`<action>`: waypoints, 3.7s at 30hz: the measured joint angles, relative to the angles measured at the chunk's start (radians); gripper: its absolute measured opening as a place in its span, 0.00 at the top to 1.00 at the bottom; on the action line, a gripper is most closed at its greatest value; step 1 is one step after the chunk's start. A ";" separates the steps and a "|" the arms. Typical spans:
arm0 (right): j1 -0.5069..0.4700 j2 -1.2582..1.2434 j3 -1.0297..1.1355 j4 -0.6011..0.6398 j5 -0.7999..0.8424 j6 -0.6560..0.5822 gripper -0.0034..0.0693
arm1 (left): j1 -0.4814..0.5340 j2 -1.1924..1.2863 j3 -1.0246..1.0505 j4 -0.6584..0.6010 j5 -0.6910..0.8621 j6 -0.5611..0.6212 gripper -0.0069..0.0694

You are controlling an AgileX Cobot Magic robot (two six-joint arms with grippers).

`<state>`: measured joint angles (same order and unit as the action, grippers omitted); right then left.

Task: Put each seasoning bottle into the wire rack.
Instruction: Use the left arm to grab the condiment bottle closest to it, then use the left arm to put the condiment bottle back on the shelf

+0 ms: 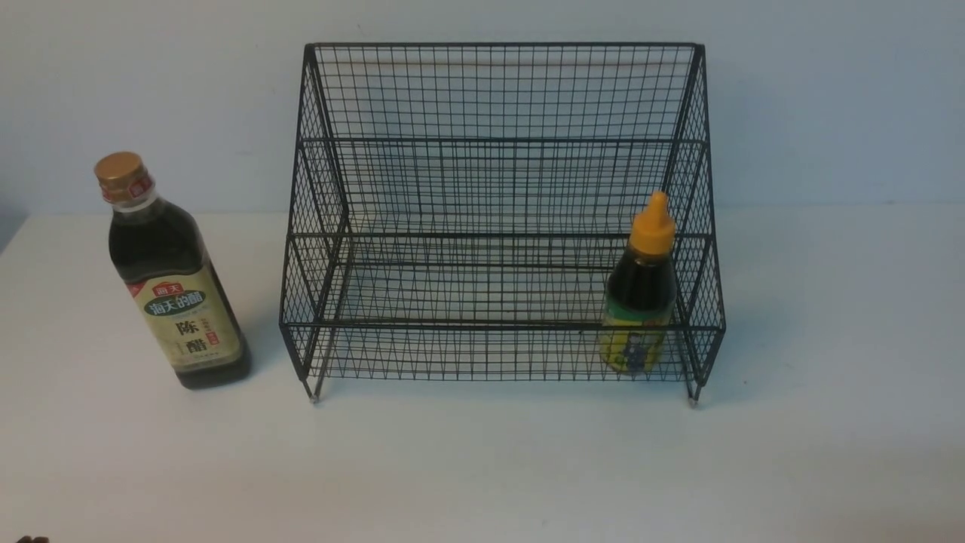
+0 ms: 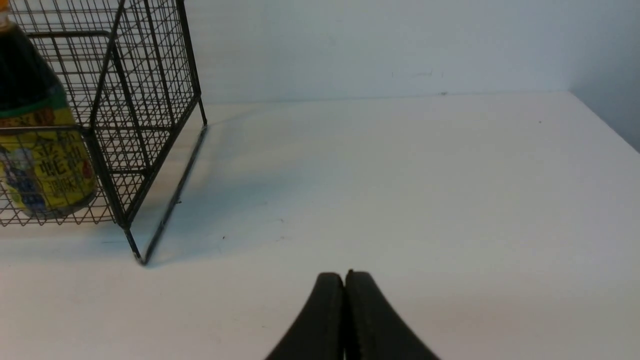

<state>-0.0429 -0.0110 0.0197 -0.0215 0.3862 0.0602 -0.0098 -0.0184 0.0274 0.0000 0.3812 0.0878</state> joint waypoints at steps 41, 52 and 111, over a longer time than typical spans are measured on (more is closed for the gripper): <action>0.000 0.000 0.000 0.000 0.000 0.000 0.97 | 0.000 0.111 -0.034 -0.445 -0.778 0.140 0.92; 0.000 0.000 0.000 0.000 0.000 0.017 0.97 | 0.000 0.704 -0.357 -0.304 -0.715 0.157 0.84; 0.000 0.000 0.000 0.000 0.000 0.019 0.97 | -0.029 1.254 -0.992 -0.082 -0.560 -0.095 0.51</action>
<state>-0.0429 -0.0110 0.0197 -0.0215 0.3862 0.0788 -0.0386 1.2358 -0.9645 -0.0824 -0.1792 -0.0067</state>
